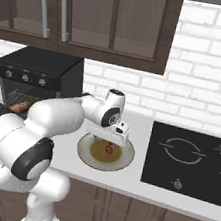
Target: Pick up the kebab skewer and baguette bread, and place them inside the toaster oven. Close the toaster oven door and start by setting the timer.
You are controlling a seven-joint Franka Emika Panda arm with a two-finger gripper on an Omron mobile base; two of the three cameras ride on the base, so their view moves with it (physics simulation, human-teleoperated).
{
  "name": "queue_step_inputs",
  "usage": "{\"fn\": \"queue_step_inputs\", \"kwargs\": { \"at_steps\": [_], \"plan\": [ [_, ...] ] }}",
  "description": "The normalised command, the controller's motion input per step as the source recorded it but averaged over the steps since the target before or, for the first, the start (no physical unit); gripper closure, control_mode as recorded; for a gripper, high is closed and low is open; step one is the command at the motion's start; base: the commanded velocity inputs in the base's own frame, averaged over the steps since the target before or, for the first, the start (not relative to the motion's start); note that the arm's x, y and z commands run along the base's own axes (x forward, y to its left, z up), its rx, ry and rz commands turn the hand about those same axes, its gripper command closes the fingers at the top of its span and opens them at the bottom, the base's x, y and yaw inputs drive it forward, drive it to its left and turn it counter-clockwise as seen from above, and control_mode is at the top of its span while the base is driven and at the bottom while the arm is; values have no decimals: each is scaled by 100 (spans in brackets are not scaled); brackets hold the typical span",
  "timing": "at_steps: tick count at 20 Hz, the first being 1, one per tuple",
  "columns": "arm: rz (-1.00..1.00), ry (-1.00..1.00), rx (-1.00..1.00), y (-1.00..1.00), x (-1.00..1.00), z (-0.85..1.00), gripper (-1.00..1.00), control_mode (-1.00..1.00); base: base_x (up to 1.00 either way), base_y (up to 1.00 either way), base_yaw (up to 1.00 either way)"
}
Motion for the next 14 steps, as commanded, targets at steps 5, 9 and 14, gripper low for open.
{"fn": "queue_step_inputs", "kwargs": {
  "at_steps": [5, 9, 14],
  "plan": [
    [5, 0, 3, 0, 49, -36, -100, -100, 0, 0, 0],
    [4, 0, 0, 0, 16, -50, -100, -100, 0, 0, 0],
    [3, -1, 0, -2, 1, -37, -100, -100, 0, 0, 0]
  ]
}}
